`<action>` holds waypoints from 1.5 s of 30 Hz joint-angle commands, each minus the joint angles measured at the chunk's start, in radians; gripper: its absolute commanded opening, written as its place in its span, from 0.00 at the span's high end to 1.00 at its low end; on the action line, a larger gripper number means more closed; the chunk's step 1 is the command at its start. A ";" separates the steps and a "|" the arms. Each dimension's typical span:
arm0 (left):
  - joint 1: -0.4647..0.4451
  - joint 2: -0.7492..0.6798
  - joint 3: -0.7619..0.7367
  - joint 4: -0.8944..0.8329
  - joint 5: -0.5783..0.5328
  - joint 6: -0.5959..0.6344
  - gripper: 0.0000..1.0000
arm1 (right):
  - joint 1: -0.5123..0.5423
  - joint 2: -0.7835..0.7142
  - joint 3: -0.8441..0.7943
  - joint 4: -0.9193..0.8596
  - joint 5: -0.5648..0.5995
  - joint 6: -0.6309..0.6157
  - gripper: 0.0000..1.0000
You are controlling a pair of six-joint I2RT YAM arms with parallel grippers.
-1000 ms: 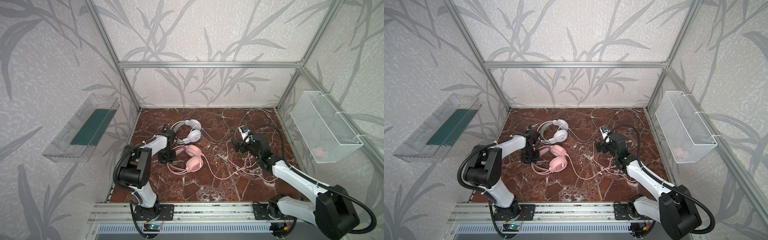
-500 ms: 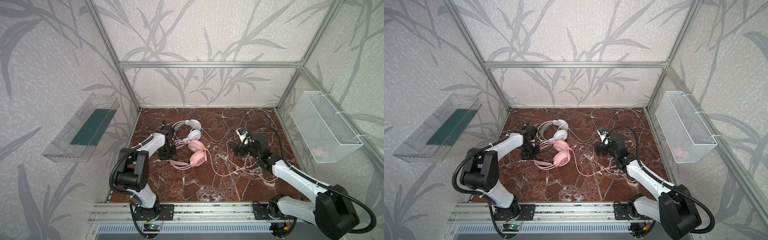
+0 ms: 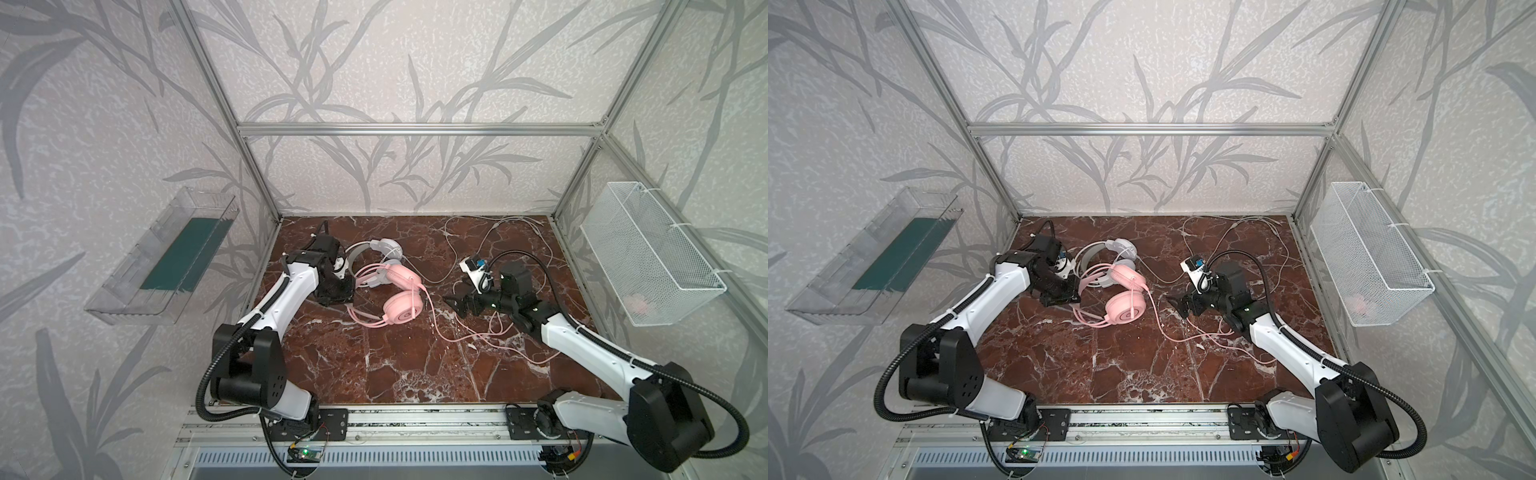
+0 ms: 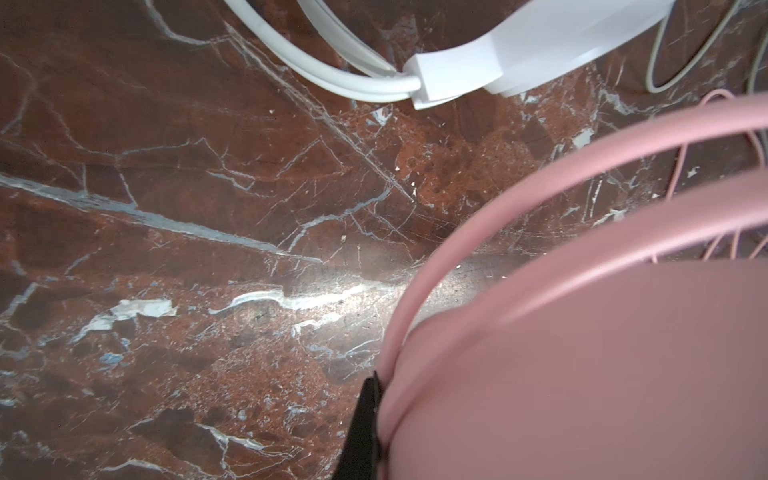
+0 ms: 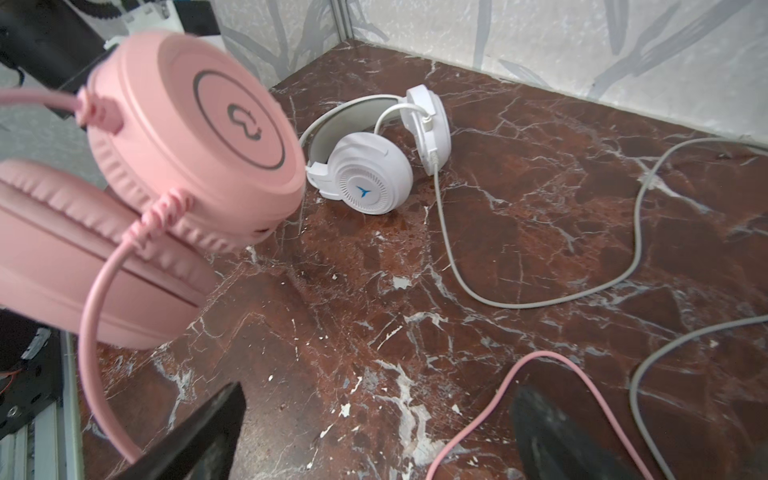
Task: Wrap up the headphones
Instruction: 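Grasp the pink headband with the left gripper and lift it onto the white headset, then grasp the pink cable with the right gripper near the table center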
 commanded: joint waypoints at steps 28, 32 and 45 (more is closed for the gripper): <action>0.069 0.040 0.198 -0.033 0.173 -0.009 1.00 | 0.124 0.199 -0.205 0.419 0.206 -0.010 0.02; 0.078 0.023 0.195 -0.031 0.172 -0.015 1.00 | 0.117 0.224 -0.202 0.415 0.206 -0.016 0.05; 0.132 0.006 0.173 -0.003 0.244 -0.086 1.00 | 0.105 0.280 -0.229 0.473 0.163 0.110 0.19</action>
